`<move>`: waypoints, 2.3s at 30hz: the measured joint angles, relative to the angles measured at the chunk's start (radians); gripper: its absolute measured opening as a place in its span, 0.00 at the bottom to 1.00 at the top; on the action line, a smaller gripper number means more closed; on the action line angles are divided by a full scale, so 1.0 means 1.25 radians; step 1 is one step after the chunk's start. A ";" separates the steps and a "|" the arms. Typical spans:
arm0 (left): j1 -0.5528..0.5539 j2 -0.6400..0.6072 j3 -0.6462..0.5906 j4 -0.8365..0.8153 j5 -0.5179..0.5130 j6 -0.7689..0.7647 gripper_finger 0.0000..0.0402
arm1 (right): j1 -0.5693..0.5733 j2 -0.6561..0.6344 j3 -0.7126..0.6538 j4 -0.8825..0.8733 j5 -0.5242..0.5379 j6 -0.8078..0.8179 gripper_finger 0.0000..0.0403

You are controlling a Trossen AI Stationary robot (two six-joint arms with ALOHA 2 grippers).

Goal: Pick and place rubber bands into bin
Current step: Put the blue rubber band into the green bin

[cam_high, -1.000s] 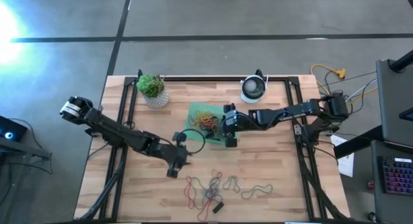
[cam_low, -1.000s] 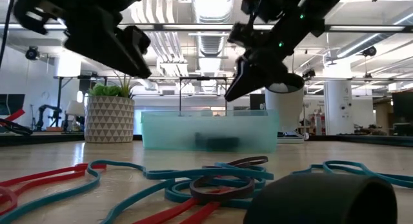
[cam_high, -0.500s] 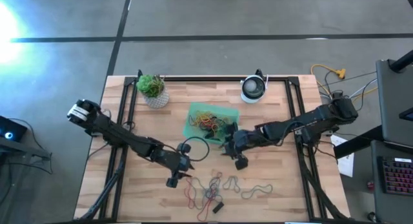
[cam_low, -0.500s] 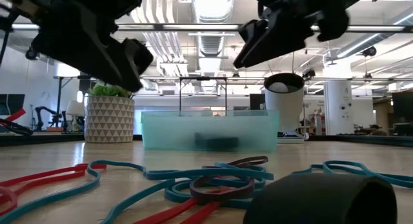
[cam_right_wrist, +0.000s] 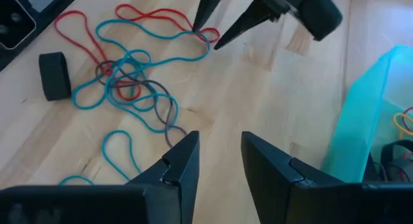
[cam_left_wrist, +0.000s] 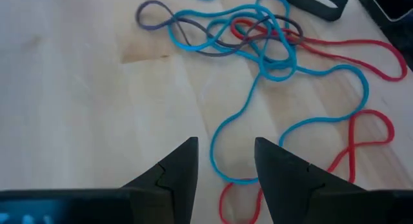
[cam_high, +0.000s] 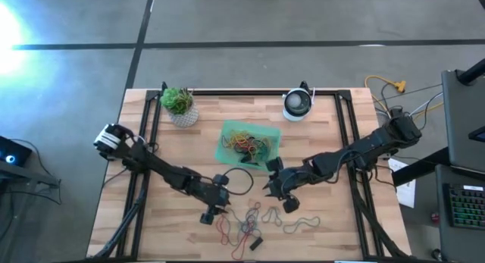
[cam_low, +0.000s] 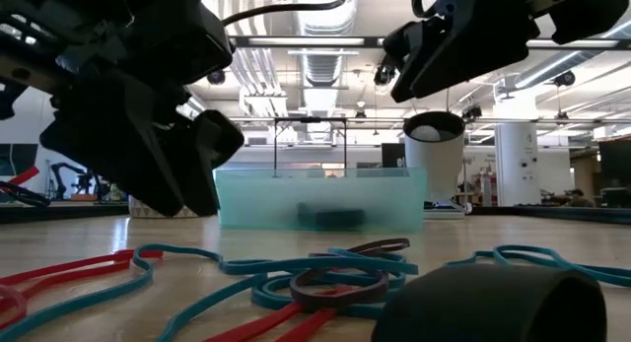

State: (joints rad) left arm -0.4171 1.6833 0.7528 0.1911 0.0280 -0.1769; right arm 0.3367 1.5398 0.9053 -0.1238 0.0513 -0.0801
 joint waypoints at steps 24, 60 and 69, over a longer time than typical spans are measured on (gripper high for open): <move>0.000 0.063 0.002 0.007 0.024 -0.022 0.15 | -0.001 0.000 -0.036 0.031 0.003 0.020 0.20; -0.008 -0.180 0.032 -0.016 -0.378 0.315 0.00 | -0.001 0.000 -0.036 0.019 0.002 0.013 0.16; 0.025 -0.277 0.048 -0.012 -0.539 0.516 0.00 | -0.001 0.000 -0.037 0.020 0.002 0.010 0.16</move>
State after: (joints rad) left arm -0.3855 1.3369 0.8130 0.1762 -0.6461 0.4686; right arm 0.3355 1.5402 0.8597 -0.0994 0.0540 -0.0673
